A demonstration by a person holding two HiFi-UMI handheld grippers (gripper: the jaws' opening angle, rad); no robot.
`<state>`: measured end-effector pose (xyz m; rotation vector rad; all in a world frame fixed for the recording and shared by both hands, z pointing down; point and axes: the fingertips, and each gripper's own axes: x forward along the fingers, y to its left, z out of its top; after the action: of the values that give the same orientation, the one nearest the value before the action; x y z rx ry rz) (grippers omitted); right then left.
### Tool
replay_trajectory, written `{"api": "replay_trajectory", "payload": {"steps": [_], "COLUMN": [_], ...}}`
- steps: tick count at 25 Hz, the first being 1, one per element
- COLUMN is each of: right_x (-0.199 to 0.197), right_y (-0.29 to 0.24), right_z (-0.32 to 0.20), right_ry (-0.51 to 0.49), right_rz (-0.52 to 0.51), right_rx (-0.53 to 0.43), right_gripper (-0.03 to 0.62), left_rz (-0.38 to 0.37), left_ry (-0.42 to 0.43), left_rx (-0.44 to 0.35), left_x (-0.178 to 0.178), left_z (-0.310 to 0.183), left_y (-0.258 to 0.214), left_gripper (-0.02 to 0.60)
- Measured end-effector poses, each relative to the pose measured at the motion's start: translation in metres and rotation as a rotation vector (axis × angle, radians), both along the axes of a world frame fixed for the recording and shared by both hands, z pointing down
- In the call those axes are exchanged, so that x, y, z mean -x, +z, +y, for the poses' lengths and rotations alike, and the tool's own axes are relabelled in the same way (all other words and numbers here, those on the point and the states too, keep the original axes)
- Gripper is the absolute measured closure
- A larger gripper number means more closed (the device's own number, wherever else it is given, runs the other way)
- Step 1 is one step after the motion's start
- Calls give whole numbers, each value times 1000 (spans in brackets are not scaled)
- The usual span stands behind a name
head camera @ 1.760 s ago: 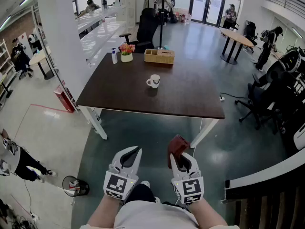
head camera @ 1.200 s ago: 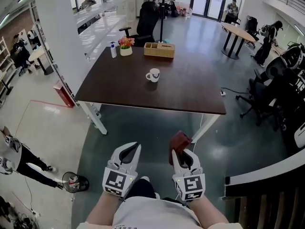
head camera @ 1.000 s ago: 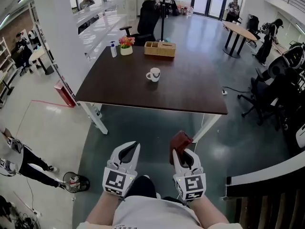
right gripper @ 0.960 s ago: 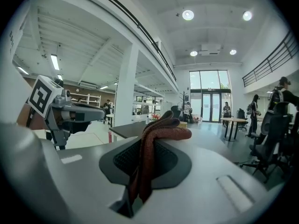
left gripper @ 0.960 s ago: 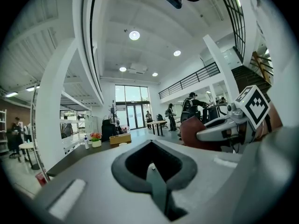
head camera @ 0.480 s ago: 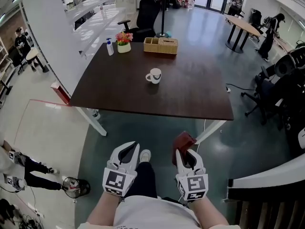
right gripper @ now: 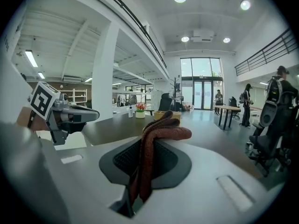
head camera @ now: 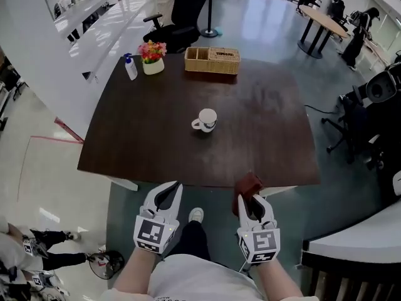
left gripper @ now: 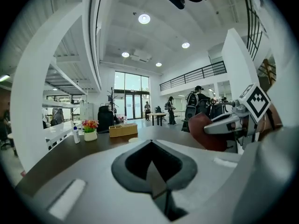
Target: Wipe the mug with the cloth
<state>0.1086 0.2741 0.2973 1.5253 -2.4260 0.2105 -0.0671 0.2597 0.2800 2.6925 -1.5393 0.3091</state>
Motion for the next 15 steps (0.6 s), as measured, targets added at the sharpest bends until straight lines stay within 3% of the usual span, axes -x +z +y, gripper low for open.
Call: {"api": "replay_trajectory", "payload": {"steps": [7, 15], "right_x": [19, 35], "right_y": [-3, 6], "right_z": [-110, -177], "right_ry": [21, 4], "right_rz": [14, 33], "right_rx": [19, 52], "right_gripper": [517, 516], "left_rz": [13, 6], "left_ry": [40, 96], "left_rx": [1, 86], "left_x": [28, 23], "left_z": [-117, -179], "left_y": [-8, 27], "left_gripper": [581, 581]}}
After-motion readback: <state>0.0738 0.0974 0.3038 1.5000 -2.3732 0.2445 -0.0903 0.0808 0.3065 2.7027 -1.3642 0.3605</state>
